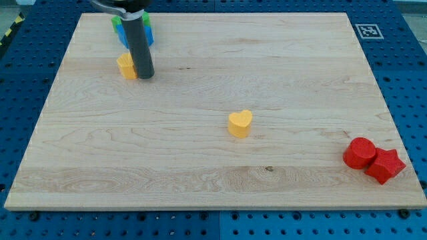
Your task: Place the yellow hexagon below the blue blocks
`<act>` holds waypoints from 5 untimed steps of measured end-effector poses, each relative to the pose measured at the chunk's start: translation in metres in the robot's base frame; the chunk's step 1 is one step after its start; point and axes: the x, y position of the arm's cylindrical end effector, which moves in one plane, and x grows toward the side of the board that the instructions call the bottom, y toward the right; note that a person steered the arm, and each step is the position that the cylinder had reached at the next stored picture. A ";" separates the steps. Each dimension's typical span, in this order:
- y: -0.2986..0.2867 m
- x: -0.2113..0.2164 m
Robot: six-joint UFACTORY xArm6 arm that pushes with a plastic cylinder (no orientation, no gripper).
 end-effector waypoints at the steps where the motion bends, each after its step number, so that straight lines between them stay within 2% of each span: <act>1: 0.010 0.041; 2: -0.016 0.054; 4: -0.044 -0.034; 5: -0.054 -0.046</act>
